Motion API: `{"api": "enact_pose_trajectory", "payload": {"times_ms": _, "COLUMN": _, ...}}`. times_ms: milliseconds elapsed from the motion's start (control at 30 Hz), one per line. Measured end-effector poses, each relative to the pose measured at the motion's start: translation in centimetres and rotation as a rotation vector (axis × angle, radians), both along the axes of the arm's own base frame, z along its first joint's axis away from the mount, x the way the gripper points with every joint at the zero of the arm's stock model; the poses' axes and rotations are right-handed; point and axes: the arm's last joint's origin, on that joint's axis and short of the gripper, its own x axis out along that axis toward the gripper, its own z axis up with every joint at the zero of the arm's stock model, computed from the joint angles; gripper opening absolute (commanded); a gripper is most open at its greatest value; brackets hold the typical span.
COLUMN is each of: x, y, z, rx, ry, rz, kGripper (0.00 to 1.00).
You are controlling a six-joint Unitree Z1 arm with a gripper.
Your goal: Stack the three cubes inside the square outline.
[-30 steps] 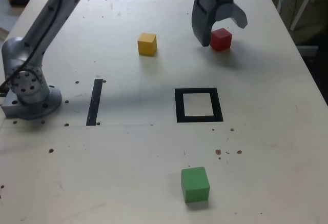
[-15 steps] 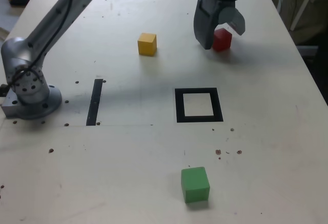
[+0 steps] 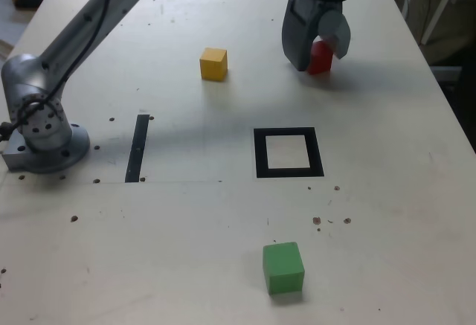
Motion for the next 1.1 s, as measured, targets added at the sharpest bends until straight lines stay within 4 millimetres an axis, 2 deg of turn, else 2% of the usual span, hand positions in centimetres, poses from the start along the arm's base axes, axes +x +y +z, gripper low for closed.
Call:
{"api": "enact_pose_trajectory", "payload": {"times_ms": 467, "x": -0.1, "y": -0.9, "z": 0.1, "rx": -0.003, "ry": 0.023, "rz": -0.056, "kGripper": 0.3}}
{"api": "enact_pose_trajectory", "payload": {"times_ms": 567, "x": -0.4, "y": -2.2, "z": 0.9, "rx": 0.004, "ry": 0.037, "rz": -0.094, "kGripper": 0.3}}
{"api": "enact_pose_trajectory", "payload": {"times_ms": 733, "x": -1.8, "y": -5.2, "z": 3.6, "rx": 0.016, "ry": 0.035, "rz": -0.158, "kGripper": 0.3}}
{"api": "enact_pose_trajectory", "payload": {"times_ms": 900, "x": -3.4, "y": -7.8, "z": 3.6, "rx": -0.003, "ry": 0.061, "rz": -0.206, "kGripper": 0.3}}
{"api": "enact_pose_trajectory", "payload": {"times_ms": 1100, "x": -5.6, "y": -11.6, "z": 5.4, "rx": 0.009, "ry": 0.003, "rz": -0.263, "kGripper": 0.3}}
